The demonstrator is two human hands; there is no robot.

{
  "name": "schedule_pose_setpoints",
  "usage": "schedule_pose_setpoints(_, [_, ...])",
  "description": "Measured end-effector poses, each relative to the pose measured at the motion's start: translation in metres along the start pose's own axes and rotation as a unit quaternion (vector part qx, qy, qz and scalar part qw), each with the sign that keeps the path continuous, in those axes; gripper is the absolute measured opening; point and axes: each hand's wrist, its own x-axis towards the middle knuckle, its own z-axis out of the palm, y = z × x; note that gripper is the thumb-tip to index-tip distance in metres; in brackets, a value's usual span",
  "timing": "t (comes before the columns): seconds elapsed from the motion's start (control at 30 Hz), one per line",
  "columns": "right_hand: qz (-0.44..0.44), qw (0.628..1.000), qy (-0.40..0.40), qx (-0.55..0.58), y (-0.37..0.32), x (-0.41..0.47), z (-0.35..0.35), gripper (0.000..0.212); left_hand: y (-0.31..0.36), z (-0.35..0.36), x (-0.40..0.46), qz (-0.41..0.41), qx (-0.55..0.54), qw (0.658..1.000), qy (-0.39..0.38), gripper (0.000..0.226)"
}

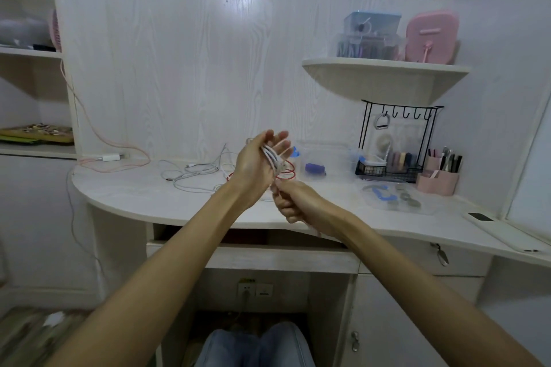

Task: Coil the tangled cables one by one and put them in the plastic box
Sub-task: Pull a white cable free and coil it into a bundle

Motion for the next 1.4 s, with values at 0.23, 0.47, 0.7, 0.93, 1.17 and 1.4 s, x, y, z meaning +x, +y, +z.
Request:
schedule_pose_setpoints(0.23, [0.009,0.931,-0.086,-0.356,-0.029,-0.027,-0.007,0.023,-0.001,-0.032,0.006,0.019,0.487,0.873,0.015,0.048])
schedule_pose_setpoints(0.47, [0.036,0.855,-0.125,-0.502,-0.077,-0.024,-0.032,0.033,-0.007,-0.032,-0.009,-0.145,0.571,0.794,-0.15,0.043])
schedule_pose_setpoints(0.7, [0.119,0.868,-0.162,-0.454,-0.089,-0.018,-0.063,0.034,-0.004,-0.022,-0.018,-0.318,0.335,0.847,-0.264,0.062])
schedule_pose_setpoints(0.93, [0.15,0.908,-0.242,-0.307,-0.063,-0.015,-0.078,0.047,-0.002,-0.022,-0.026,-0.339,0.278,0.84,-0.319,0.032])
schedule_pose_setpoints(1.17, [0.062,0.969,-0.124,-0.207,-0.041,-0.025,-0.082,0.056,-0.006,-0.035,-0.024,-0.325,0.041,0.901,-0.284,0.032])
schedule_pose_setpoints(1.4, [-0.073,0.981,-0.105,-0.145,-0.014,-0.021,-0.047,0.046,-0.004,-0.049,-0.014,-0.343,-0.202,0.872,-0.286,0.028])
